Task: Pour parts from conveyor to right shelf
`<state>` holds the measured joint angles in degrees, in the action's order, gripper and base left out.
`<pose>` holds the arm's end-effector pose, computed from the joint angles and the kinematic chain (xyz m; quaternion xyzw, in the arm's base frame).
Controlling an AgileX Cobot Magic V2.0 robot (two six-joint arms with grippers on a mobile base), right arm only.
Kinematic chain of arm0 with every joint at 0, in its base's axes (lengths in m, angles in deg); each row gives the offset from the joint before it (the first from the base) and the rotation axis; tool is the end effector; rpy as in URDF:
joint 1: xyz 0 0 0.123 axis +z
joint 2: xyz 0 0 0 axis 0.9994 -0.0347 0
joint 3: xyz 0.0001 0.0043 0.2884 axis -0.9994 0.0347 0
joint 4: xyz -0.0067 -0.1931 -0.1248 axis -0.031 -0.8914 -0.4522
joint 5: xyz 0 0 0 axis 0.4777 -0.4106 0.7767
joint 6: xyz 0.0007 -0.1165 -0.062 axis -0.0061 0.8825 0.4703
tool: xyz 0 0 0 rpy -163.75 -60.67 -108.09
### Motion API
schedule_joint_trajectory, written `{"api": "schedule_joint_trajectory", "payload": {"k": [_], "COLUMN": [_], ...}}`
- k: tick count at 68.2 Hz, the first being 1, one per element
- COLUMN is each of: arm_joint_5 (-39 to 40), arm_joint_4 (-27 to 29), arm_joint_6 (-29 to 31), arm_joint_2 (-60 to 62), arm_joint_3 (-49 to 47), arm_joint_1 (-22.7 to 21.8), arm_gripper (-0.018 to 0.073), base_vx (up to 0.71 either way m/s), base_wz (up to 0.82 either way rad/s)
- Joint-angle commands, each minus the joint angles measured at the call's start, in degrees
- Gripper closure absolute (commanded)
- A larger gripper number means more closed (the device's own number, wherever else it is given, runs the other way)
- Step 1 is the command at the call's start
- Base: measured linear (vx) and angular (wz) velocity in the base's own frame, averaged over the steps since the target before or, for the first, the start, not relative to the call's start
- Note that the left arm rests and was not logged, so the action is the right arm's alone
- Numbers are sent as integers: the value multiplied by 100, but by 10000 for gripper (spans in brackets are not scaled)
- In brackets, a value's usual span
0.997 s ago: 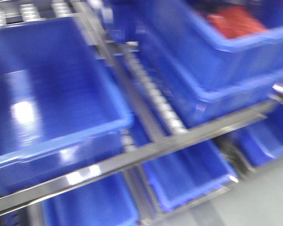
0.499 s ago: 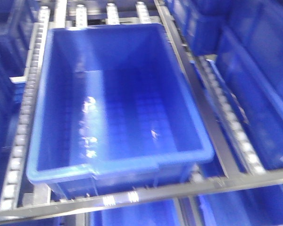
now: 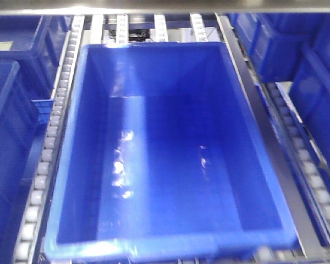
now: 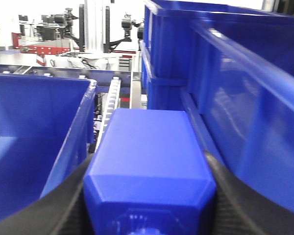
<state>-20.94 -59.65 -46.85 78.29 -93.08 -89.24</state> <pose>0.0602 -0.0006 0.2794 -0.0252 0.7083 -0.0366 0.7045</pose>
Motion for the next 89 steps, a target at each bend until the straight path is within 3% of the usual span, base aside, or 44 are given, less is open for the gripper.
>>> {"api": "schedule_joint_trajectory", "payload": {"k": [1,89], "arm_joint_5": [474,474], "arm_joint_4": [-34,-34], "arm_joint_6": [-3,-3], "arm_joint_2": [-82,-82], "arm_joint_3": [-152,-152], "arm_joint_1": [-34,-34], "arm_gripper": [565,565], "base_vx": [16,4], "base_wz": [14,4]}}
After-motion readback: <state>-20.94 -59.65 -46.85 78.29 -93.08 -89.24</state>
